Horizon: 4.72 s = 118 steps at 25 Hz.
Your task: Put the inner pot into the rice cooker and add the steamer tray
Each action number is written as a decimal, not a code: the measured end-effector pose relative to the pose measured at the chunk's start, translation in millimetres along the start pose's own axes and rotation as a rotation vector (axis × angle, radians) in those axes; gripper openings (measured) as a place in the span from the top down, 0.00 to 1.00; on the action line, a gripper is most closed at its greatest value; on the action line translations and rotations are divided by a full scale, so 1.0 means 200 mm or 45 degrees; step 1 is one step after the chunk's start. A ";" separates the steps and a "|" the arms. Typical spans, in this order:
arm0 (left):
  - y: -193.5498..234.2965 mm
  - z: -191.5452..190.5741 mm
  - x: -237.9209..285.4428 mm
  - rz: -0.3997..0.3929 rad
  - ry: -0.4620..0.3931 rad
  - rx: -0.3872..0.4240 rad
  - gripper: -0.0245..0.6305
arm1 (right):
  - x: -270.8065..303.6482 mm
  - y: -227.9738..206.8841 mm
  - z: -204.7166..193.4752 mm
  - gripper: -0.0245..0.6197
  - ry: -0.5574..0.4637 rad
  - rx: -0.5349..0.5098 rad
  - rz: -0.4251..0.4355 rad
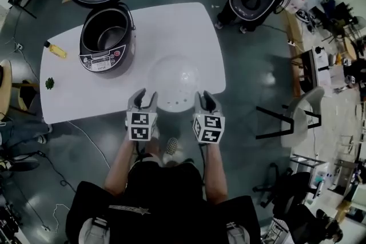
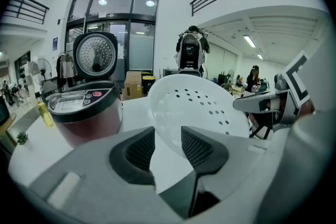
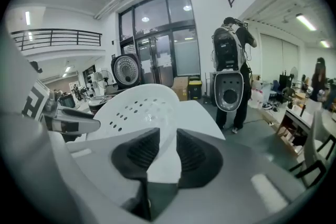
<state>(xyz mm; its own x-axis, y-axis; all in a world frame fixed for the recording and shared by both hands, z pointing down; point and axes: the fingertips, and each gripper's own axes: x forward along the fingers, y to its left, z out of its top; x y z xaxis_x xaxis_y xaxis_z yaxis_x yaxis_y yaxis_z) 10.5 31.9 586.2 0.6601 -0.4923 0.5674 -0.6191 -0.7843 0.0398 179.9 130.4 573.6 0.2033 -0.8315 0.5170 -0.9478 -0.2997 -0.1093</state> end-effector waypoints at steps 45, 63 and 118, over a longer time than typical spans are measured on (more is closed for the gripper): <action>1.48 0.72 -0.41 0.374 -0.310 0.031 0.72 | 0.61 1.27 1.09 0.82 -0.357 -0.197 0.293; 1.85 0.68 -0.01 0.221 -0.180 0.049 0.71 | 1.06 1.37 1.05 0.82 -0.207 -0.156 0.141; 1.94 0.42 0.34 0.095 0.072 0.047 0.63 | 1.41 1.31 0.75 0.71 0.094 -0.092 0.044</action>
<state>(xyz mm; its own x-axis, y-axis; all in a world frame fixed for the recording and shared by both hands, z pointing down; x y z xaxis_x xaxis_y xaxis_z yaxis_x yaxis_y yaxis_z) -148.4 -337.1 571.9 0.5867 -0.5287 0.6134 -0.6490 -0.7600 -0.0343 25.0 -253.4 563.4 0.1539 -0.8034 0.5752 -0.9697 -0.2346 -0.0682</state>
